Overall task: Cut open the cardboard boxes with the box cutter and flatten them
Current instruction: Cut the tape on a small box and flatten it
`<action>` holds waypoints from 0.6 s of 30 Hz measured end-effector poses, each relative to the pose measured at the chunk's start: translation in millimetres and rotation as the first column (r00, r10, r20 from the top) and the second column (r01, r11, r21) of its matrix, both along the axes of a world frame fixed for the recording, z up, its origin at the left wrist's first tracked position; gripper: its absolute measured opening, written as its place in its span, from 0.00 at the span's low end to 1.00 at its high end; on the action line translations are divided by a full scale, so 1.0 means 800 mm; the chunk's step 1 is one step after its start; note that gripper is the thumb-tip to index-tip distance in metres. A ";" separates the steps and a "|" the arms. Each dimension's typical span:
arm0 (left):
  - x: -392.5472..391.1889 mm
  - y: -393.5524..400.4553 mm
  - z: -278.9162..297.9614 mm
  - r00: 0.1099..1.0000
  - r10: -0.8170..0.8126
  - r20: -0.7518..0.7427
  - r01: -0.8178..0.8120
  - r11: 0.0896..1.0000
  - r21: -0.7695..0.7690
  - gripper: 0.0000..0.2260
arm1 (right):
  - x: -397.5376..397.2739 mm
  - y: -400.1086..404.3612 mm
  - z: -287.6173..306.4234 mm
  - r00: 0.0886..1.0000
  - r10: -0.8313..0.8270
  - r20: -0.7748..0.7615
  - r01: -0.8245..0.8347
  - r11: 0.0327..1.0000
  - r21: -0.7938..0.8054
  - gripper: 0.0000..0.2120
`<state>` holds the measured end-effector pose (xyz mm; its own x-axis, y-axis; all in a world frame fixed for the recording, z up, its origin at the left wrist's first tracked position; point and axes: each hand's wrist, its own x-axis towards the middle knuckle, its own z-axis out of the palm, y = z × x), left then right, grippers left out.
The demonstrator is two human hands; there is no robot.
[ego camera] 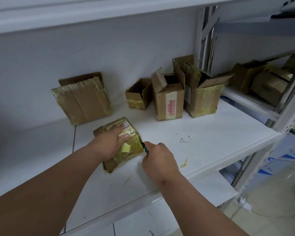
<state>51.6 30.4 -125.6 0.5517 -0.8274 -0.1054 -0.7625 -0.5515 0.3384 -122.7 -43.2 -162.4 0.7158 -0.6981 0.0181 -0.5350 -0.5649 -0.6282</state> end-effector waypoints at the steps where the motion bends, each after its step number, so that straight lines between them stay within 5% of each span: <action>1: 0.001 0.000 0.000 1.000 0.014 0.002 -0.014 1.000 -0.006 0.27 | -0.002 0.001 -0.001 0.999 0.007 -0.035 -0.006 1.000 0.022 0.12; 8: 0.003 0.011 -0.005 1.000 0.013 -0.014 -0.013 1.000 0.012 0.27 | -0.008 0.002 -0.011 0.991 0.049 -0.122 -0.035 0.993 0.110 0.08; 12: 0.012 0.030 0.005 0.997 -0.061 -0.057 0.062 0.998 0.018 0.34 | -0.016 0.000 -0.015 0.999 0.037 0.036 -0.044 0.975 0.217 0.08; 18: 0.026 0.052 0.034 0.992 -0.103 -0.069 0.108 0.992 0.059 0.24 | -0.028 0.001 0.004 0.971 -0.058 0.233 -0.133 0.678 0.723 0.21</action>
<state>72.7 71.8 -98.1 0.4518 -0.8712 -0.1919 -0.7947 -0.4908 0.3571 -145.0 -42.4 -158.9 0.7840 -0.5284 -0.3257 -0.3184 0.1081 -0.9418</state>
